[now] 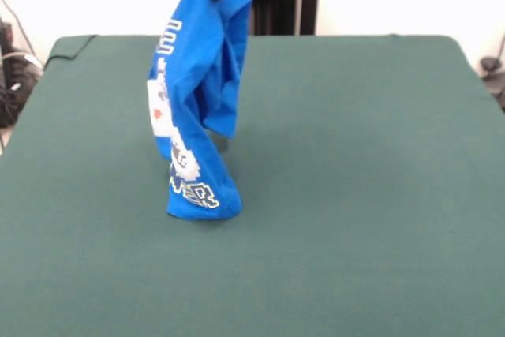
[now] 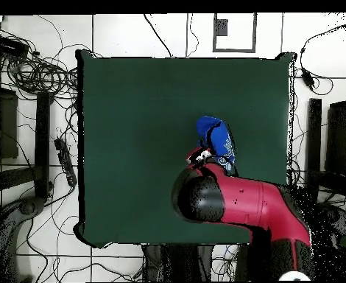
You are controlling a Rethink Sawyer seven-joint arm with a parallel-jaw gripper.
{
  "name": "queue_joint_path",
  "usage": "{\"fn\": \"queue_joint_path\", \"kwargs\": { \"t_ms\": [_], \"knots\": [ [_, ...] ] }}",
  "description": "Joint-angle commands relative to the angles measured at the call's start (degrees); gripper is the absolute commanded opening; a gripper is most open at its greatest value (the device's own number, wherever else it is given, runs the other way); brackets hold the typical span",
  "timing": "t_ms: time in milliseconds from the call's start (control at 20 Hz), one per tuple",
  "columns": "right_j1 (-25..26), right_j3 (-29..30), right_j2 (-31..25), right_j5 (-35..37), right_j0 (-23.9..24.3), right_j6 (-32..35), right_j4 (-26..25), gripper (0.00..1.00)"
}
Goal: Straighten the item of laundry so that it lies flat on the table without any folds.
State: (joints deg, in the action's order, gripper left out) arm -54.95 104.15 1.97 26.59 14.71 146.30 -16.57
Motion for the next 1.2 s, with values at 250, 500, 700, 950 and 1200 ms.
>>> {"fn": "queue_joint_path", "kwargs": {
  "t_ms": [250,500,700,950,1200],
  "knots": [
    [-4.23,-0.48,-11.86,8.8,8.73,-18.9,-2.42,0.0],
    [-7.25,-2.97,-14.08,14.19,12.36,-22.34,-2.58,0.0],
    [-9.84,-4.94,-16.51,19.48,15.5,-25.66,-2.08,0.0],
    [-11.02,-5.5,-19.07,21.55,17.98,-26.21,-2.77,0.0],
    [-9.26,-2.15,-19.44,15.51,17.31,-19.61,-5.72,0.0]
  ]
}}
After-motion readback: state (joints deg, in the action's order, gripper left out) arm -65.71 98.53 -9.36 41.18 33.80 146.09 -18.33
